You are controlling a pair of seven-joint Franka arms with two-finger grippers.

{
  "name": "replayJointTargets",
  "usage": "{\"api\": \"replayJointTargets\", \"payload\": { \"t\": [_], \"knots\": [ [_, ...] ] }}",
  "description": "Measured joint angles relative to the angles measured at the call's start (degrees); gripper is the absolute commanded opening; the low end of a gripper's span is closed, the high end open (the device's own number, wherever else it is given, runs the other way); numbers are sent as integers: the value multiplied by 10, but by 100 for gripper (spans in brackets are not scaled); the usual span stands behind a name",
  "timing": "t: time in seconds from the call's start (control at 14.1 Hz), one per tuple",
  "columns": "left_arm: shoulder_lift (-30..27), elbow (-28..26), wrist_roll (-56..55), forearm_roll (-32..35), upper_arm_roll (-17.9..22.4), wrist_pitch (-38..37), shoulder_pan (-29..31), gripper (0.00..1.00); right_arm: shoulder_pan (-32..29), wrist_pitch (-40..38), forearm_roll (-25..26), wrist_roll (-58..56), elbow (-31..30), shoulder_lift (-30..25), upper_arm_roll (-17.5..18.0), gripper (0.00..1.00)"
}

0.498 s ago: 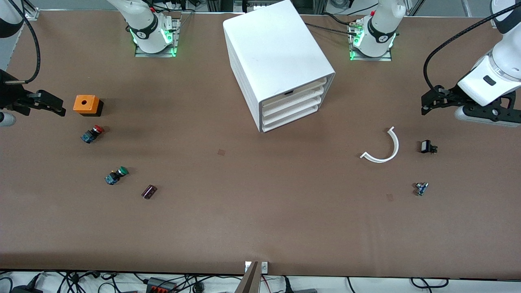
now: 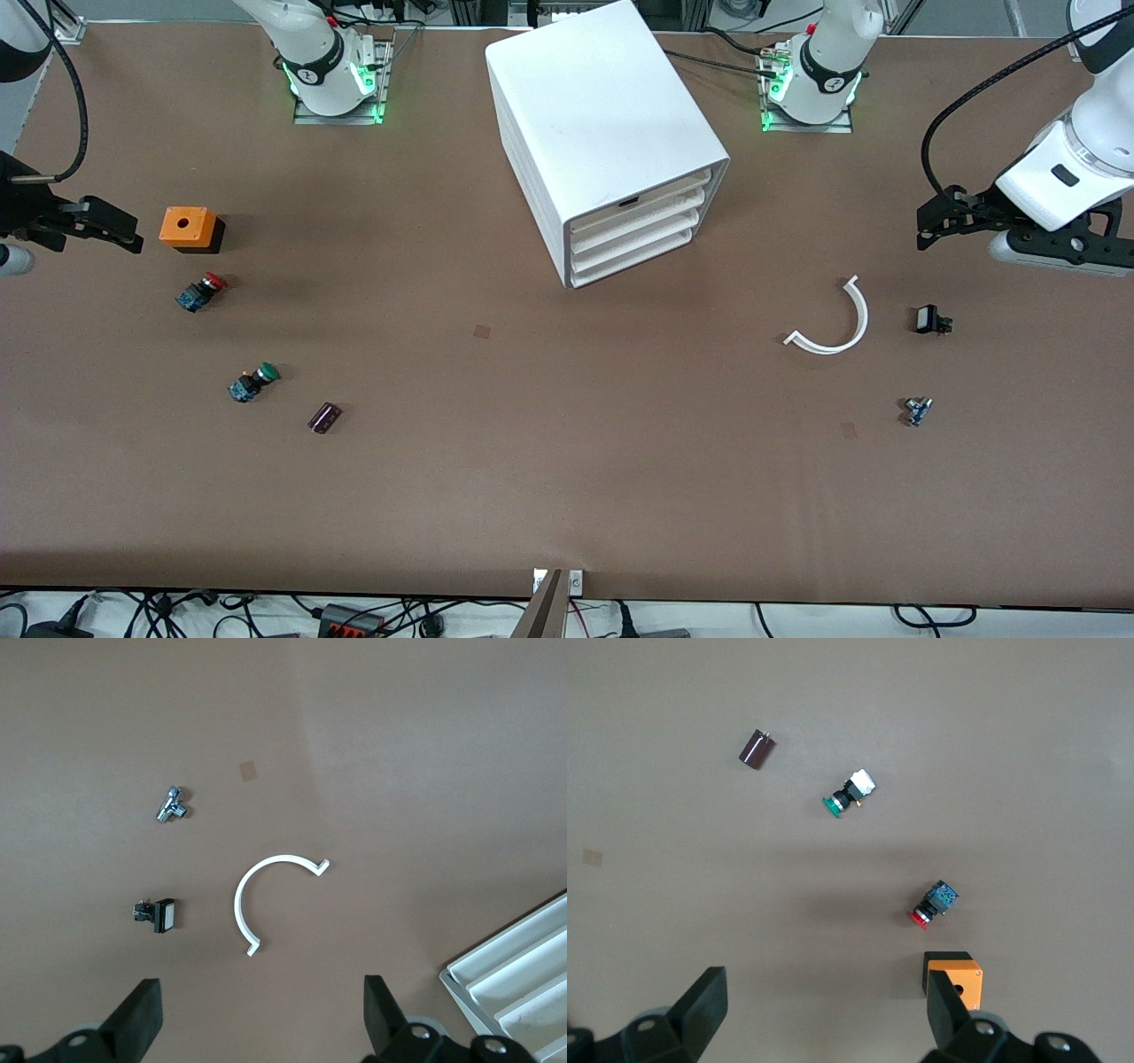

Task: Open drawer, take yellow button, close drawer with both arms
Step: 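Move the left gripper toward the drawer while the right gripper rises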

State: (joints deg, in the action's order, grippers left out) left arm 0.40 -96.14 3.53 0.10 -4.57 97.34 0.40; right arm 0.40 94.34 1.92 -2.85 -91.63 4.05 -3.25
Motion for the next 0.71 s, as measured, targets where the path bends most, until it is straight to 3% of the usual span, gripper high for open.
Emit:
{"api": "replayJointTargets", "payload": {
  "t": [0.71],
  "knots": [
    [0,1,0,0,-17,-8,-12,100,58,14,-7,1,-5,38,3,100]
  ]
}}
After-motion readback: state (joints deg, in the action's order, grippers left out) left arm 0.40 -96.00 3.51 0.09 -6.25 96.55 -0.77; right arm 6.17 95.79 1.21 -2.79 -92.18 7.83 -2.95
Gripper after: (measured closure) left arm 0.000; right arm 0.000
